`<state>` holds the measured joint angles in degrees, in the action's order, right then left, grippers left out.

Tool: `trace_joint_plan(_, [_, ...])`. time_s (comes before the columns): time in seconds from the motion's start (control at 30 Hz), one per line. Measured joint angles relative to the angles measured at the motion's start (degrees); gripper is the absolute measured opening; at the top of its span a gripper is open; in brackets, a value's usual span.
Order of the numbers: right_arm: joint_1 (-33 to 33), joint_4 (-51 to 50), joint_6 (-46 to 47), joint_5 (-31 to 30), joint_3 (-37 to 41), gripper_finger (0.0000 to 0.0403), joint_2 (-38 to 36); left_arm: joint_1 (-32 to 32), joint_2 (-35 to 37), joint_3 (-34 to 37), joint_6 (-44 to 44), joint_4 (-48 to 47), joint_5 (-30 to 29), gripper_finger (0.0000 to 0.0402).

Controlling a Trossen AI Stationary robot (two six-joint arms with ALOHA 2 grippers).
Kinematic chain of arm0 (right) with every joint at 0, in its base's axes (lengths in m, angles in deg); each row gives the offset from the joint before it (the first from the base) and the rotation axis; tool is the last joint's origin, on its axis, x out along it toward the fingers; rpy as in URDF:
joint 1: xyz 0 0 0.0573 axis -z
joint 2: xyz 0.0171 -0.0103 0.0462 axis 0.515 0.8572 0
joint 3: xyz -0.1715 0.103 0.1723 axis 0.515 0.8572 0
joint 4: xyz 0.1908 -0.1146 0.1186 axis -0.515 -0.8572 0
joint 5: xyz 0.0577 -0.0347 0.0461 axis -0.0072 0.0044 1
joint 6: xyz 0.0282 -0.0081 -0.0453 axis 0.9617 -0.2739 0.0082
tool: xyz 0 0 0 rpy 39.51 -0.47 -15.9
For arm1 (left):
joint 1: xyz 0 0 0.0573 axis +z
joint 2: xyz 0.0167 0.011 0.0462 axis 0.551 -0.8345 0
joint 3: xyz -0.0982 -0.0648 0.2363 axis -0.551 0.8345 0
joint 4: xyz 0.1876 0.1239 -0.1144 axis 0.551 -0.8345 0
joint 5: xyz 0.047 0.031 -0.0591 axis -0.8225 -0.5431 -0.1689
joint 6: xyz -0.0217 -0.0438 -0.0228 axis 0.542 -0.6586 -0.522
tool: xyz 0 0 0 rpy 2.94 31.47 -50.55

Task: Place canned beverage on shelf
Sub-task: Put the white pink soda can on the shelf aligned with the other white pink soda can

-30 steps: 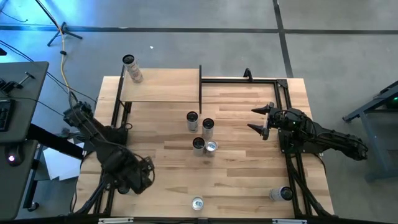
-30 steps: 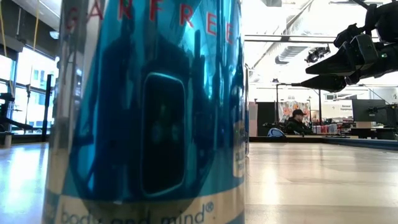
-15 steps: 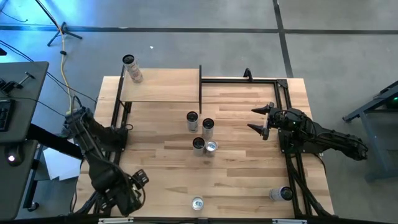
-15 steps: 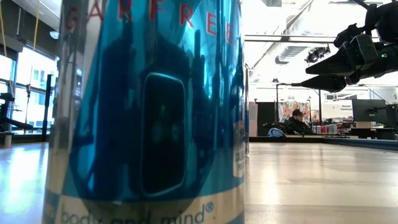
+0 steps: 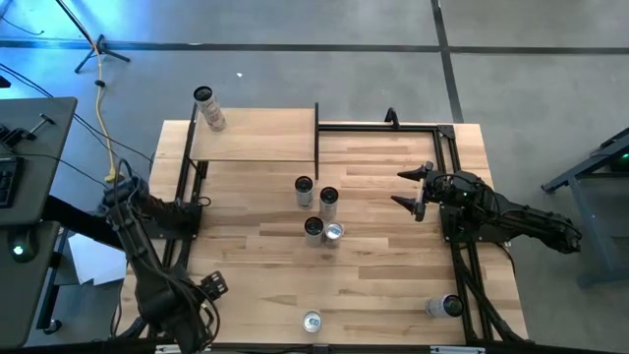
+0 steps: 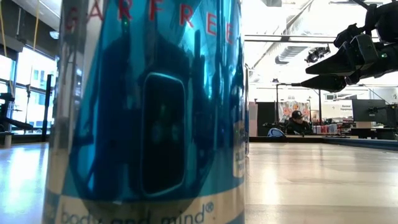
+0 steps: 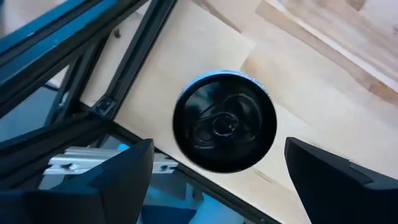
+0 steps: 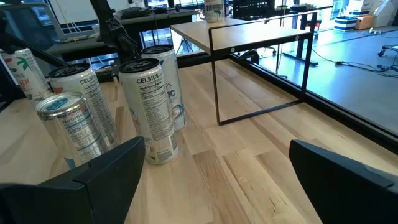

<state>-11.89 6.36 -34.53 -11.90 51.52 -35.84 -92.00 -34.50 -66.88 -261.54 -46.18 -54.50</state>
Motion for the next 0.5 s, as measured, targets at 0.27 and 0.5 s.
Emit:
trace_joint_plan(0.27, [-0.01, -0.01, -0.01, 0.0, 0.0, 0.0387, -0.02, -0.18, -1.62, 0.0, 0.0, -1.5, -1.15, 0.033])
trace_joint_plan(0.5, [0.01, -0.01, -0.02, 0.0, 0.0, 0.0387, -0.02, -0.16, -4.41, 0.0, 0.0, -3.25, -1.1, 0.033])
